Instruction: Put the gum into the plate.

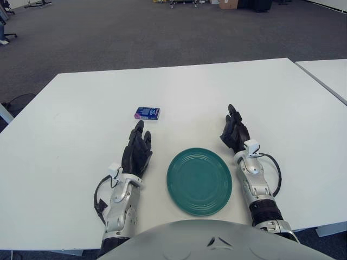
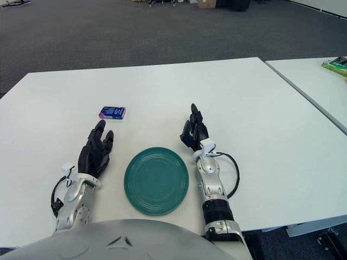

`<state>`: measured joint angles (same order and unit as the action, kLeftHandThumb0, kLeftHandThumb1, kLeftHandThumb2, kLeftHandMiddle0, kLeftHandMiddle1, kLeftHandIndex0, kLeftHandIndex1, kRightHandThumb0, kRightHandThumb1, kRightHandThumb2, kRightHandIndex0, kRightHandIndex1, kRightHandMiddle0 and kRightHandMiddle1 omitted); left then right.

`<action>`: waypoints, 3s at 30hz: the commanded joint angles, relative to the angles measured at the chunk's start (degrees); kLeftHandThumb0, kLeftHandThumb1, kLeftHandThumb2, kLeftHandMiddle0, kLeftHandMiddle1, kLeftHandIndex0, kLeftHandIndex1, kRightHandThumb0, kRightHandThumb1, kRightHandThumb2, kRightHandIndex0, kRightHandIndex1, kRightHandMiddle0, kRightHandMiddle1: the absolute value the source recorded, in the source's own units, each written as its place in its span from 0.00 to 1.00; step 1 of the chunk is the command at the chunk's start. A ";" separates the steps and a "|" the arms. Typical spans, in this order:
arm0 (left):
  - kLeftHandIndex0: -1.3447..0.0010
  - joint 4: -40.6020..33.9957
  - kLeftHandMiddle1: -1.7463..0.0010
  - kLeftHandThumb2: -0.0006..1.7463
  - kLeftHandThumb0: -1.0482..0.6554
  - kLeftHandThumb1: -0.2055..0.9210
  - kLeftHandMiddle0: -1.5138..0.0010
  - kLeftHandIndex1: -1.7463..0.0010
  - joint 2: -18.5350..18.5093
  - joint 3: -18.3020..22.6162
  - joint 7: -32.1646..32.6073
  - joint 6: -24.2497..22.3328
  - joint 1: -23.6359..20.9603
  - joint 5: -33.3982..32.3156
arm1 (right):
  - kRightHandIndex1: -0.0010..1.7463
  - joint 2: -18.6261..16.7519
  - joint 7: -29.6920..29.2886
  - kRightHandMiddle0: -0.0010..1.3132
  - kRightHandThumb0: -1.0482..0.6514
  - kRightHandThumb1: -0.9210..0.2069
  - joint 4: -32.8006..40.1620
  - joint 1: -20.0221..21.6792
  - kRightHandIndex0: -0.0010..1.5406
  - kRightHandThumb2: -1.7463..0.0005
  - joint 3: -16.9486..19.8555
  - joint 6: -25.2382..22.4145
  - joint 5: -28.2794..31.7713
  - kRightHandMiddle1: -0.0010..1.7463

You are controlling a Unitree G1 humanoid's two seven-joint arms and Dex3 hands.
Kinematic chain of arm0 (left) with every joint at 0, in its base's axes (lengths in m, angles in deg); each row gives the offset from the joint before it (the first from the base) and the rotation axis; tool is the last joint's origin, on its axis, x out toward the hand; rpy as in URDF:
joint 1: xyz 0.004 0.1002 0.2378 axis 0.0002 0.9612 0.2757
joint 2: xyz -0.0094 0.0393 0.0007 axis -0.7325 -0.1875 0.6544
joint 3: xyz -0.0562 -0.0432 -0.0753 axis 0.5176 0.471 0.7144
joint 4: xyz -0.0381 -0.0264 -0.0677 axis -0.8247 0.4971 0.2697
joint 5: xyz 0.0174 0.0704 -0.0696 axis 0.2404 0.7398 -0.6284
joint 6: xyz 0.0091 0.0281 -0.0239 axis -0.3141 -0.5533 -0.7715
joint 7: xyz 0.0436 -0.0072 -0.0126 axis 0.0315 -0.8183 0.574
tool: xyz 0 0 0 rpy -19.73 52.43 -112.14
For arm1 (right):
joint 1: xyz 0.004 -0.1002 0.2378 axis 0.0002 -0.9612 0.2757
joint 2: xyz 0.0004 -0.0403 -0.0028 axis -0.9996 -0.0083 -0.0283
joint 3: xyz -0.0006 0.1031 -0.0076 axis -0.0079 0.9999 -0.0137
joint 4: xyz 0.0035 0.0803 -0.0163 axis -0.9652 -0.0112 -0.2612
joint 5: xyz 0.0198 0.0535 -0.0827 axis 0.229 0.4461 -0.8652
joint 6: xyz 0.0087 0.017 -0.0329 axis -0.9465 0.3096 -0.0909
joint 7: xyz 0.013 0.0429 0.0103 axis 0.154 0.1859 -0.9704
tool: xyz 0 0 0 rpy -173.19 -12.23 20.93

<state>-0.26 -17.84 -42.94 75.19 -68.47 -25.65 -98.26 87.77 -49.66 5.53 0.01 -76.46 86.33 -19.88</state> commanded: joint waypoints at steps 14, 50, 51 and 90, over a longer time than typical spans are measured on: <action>1.00 3.00 0.99 0.46 0.08 1.00 0.97 0.81 -8.53 1.66 14.61 4.20 -17.44 22.81 | 0.00 -0.64 -0.81 0.01 0.10 0.00 -9.24 -1.67 0.00 0.45 0.28 -6.46 -0.13 0.02; 0.92 62.20 1.00 0.26 0.00 1.00 0.86 0.24 -33.93 -23.86 16.54 19.63 -63.15 63.54 | 0.00 -2.13 -3.11 0.00 0.12 0.00 -14.59 -1.24 0.03 0.49 0.95 -1.91 -0.14 0.12; 0.91 63.77 1.00 0.25 0.00 1.00 0.86 0.24 -33.42 -24.87 15.16 19.42 -63.79 63.97 | 0.00 -2.16 -3.24 0.00 0.12 0.00 -14.47 -1.36 0.03 0.49 0.89 -1.90 -0.25 0.12; 0.97 79.04 1.00 0.19 0.00 1.00 0.92 0.40 -27.49 -34.62 8.17 13.95 -64.01 65.37 | 0.00 -2.11 -2.74 0.00 0.12 0.00 -16.36 -1.65 0.02 0.48 2.34 -0.70 0.55 0.10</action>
<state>76.93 -45.55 -75.94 84.08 -52.66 -91.93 -34.69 86.51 -52.18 -2.56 4.76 -74.74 91.77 -20.15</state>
